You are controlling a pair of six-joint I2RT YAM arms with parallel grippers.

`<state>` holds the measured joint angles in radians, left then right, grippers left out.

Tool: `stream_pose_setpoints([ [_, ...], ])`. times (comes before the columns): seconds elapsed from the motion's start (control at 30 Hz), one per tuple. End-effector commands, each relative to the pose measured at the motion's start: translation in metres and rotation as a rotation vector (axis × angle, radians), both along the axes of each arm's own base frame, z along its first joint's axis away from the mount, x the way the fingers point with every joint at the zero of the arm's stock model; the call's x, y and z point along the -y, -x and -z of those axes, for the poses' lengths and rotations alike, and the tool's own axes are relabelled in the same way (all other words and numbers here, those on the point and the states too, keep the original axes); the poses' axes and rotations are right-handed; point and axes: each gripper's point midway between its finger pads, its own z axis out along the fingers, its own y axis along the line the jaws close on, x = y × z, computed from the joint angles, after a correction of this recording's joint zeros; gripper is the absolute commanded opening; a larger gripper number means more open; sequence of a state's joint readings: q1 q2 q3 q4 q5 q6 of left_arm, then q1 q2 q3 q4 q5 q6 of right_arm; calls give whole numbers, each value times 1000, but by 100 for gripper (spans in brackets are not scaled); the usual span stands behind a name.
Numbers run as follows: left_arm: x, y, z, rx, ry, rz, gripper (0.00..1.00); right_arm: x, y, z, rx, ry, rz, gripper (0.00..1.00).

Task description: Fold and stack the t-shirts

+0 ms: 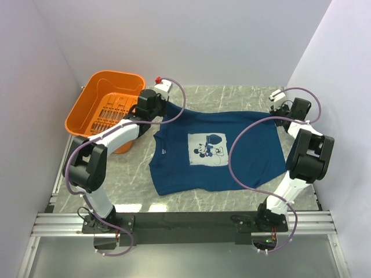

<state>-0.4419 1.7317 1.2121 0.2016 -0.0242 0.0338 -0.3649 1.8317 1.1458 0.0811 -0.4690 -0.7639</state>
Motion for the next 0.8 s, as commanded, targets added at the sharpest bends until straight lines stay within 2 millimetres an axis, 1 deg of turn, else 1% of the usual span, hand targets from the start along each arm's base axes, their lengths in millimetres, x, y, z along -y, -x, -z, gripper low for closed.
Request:
stream_pose_setpoints([
  [0.0,5,10,-28,59,31,45,0,9,-8,-30,75,47,-38,0],
  [0.03,5,11,-27,56,30,46,0,8,-7,-35,87,43,-44,0],
  [0.07,4,13,-29,60,31,50,0,12,-5,-38,96,36,-37,0],
  [0.13,3,16,-26,57,30,51,1,13,-3,-42,109,24,-36,0],
  [0.23,3,20,-26,54,30,56,1,17,0,-44,112,22,-32,0],
  [0.27,3,22,-29,58,32,59,0,17,1,-43,110,21,-32,0],
  [0.43,2,31,-24,45,18,70,1,22,9,-38,96,17,-29,0],
  [0.47,0,33,-25,47,17,65,1,22,9,-38,101,25,-37,0],
  [0.5,-1,36,-20,41,10,66,1,22,11,-36,99,25,-38,0],
  [0.57,-3,39,-22,44,11,59,1,23,12,-33,93,25,-37,0],
  [0.6,-4,40,-19,40,7,58,1,23,12,-32,89,25,-38,0],
  [0.67,-3,44,-23,45,10,63,1,25,13,-30,84,26,-33,0],
  [0.77,-1,53,-24,42,6,71,1,26,13,-27,73,25,-29,0],
])
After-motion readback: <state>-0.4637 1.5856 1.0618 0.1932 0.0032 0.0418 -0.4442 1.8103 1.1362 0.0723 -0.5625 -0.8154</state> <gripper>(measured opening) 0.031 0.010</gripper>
